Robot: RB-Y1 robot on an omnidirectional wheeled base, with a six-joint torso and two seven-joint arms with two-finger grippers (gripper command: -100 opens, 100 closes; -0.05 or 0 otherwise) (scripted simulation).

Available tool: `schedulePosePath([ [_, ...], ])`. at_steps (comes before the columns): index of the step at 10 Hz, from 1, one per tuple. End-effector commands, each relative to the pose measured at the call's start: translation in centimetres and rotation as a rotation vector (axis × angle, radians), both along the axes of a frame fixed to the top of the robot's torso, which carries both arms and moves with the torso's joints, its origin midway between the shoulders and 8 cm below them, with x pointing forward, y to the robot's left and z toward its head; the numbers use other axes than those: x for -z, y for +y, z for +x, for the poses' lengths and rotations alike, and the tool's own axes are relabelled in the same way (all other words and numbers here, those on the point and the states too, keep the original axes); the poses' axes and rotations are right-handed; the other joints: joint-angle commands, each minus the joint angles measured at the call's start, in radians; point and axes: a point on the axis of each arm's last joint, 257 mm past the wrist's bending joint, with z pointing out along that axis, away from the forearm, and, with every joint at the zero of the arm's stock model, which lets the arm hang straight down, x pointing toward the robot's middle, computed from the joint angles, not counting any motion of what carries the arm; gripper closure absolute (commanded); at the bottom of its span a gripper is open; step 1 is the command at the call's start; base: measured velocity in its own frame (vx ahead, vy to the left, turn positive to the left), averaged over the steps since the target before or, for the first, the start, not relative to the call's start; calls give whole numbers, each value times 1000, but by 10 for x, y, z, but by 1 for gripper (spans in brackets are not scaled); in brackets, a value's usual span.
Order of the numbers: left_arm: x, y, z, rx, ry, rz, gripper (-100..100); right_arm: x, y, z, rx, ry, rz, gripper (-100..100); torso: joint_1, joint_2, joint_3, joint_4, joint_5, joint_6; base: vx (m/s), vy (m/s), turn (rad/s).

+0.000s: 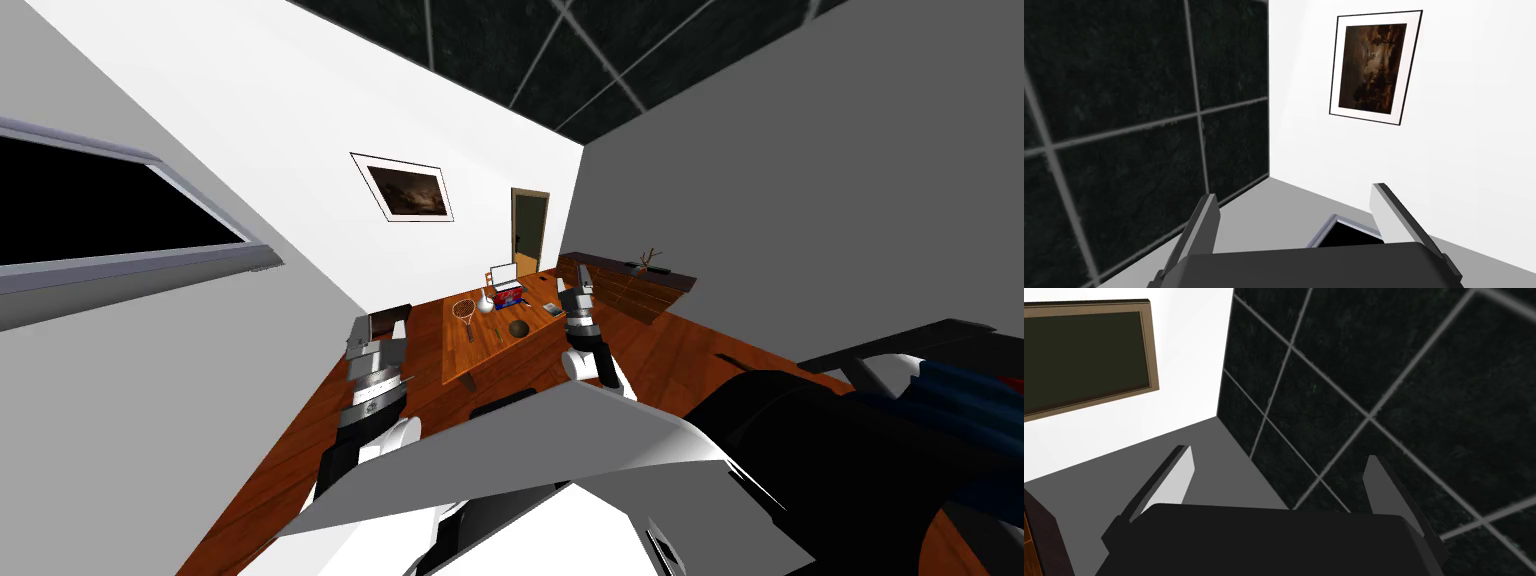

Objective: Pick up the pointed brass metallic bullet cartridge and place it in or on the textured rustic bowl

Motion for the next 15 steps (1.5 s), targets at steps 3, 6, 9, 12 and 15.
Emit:
schedulePosePath([
  [3,36,-5,21,31,95,-10,-100,0,0,0,0,0,0,0,0,-1,-1,0,0,0,15,-4,-183],
  [6,76,-10,41,59,199,-22,-100,0,0,0,0,0,0,0,0,-2,-1,0,0,0,20,-3,-188],
  [9,124,-18,62,93,322,-31,-100,0,0,0,0,0,0,0,0,-2,-1,-1,0,0,34,0,-261],
  [12,169,-23,74,115,434,-32,-100,0,0,0,0,0,0,0,0,-2,-1,-1,0,0,27,1,-177],
  [15,217,-28,83,139,552,-27,-100,0,0,0,0,0,0,0,0,-2,-1,0,0,0,24,2,-213],
])
